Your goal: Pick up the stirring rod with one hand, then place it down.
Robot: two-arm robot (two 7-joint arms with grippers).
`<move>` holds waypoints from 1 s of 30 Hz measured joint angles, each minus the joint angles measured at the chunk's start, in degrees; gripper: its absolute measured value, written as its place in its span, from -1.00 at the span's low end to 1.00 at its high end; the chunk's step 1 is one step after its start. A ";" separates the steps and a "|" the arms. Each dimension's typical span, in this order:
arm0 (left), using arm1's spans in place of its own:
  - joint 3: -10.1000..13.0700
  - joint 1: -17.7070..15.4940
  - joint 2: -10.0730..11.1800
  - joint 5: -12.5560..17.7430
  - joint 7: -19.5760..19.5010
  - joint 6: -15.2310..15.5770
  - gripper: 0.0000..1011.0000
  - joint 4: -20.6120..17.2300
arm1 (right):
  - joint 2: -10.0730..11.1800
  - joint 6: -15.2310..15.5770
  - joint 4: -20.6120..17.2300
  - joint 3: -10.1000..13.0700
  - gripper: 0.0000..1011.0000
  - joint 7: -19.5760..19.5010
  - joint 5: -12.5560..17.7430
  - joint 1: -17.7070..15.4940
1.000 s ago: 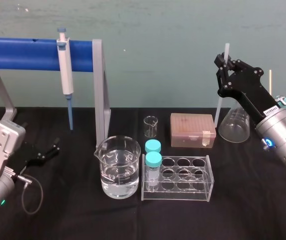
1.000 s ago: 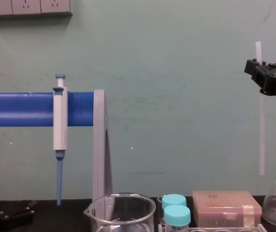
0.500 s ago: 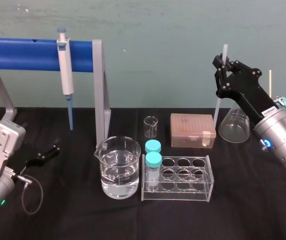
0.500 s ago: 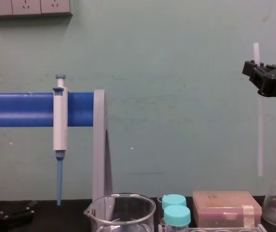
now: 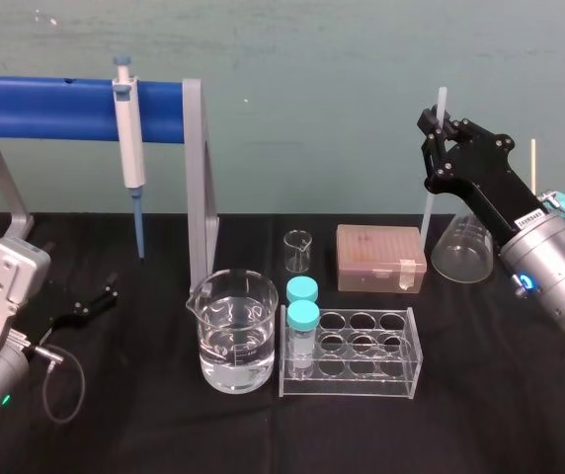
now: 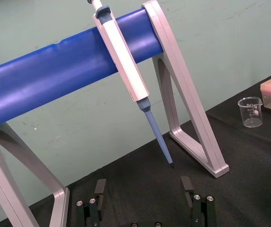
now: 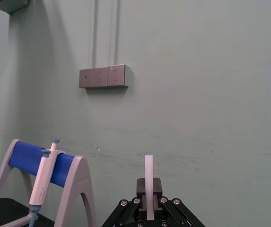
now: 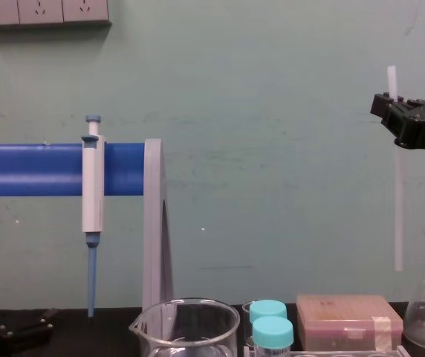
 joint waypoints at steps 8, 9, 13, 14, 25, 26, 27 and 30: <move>0.00 0.00 0.00 0.00 0.00 0.00 0.98 0.00 | 0.16 0.15 0.03 0.00 -0.86 0.06 0.09 0.03; 0.00 0.00 0.00 0.00 0.00 0.00 0.98 0.00 | 0.18 0.15 0.02 -0.01 -0.86 0.06 0.10 0.02; 0.00 0.00 0.00 0.00 0.00 0.00 0.98 0.00 | 0.30 0.26 0.01 -0.01 -0.86 0.38 0.43 -0.02; 0.00 0.00 0.00 0.00 0.00 0.00 0.98 0.00 | 0.39 0.58 0.06 -0.01 -0.86 1.18 1.38 -0.03; 0.00 0.00 0.00 0.00 0.00 0.00 0.98 0.00 | 3.29 4.16 3.71 -1.46 -0.86 16.80 15.41 1.40; 0.00 0.00 0.00 0.00 0.00 0.00 0.98 0.00 | 3.44 4.08 4.12 -1.65 -0.86 17.58 15.92 1.54; 0.00 0.00 0.00 0.00 0.00 0.00 0.98 0.00 | 3.56 4.01 4.45 -1.84 -0.86 18.13 16.25 1.67; 0.00 0.00 0.00 0.00 0.00 0.00 0.98 0.00 | 3.93 3.39 5.68 -2.62 -0.86 19.62 16.81 2.14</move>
